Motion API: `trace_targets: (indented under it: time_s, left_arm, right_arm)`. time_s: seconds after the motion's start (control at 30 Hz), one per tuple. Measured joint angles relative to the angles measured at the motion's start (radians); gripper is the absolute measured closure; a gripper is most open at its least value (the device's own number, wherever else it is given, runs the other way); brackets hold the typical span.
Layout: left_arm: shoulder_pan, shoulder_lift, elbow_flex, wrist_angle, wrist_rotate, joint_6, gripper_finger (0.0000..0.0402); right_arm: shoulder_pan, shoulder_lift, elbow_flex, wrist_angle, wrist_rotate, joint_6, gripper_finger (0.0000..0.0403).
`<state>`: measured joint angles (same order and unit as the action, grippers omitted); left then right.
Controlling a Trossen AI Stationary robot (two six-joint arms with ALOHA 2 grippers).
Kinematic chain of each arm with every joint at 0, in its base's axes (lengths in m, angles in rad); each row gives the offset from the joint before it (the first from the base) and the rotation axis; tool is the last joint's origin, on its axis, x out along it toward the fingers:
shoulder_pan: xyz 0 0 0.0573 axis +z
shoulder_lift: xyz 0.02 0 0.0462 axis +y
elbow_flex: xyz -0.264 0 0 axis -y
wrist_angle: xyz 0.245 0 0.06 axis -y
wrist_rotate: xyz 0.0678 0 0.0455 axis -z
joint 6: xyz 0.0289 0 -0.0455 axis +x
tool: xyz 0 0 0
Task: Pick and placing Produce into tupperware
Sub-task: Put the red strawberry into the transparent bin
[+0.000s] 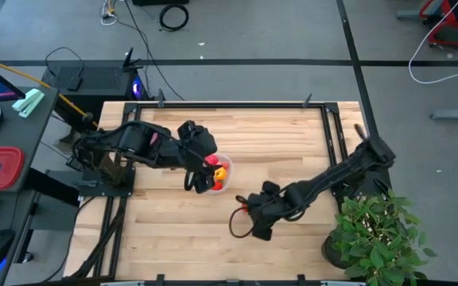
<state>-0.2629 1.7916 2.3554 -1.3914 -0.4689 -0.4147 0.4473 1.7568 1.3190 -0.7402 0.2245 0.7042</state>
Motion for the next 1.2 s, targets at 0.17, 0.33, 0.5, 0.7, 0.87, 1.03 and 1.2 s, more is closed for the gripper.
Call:
trace_targets:
  time_s: [0.17,0.33,0.5,0.7,0.87,1.03,1.2]
  left_arm:
    - [0.003,0.000,0.000,0.006,0.001,0.014,0.0113]
    - [0.002,0.000,0.000,0.006,0.001,0.015,0.0113]
    - [0.003,0.000,0.000,0.006,0.001,0.017,0.0113]
    - [0.003,0.000,0.000,0.005,0.001,0.019,0.0113]
    - [0.003,0.000,0.000,0.005,0.001,0.018,0.0113]
    - [0.003,0.000,0.000,0.005,0.002,0.018,0.0113]
    - [0.003,0.000,0.000,0.003,0.002,0.018,0.0113]
  right_arm:
    - [-0.036,0.085,0.000,0.069,-0.025,-0.031,0.0163]
    - [-0.096,0.120,0.000,0.069,0.042,-0.009,0.0163]
    - [-0.135,0.143,0.000,0.061,0.011,0.057,0.0163]
    - [-0.136,0.165,0.000,0.057,-0.039,0.086,0.0163]
    - [-0.137,0.165,0.000,0.058,-0.040,0.113,0.0163]
    - [-0.136,0.176,0.000,0.064,-0.039,0.124,0.0163]
    - [-0.130,0.208,0.000,0.069,-0.035,0.103,0.0163]
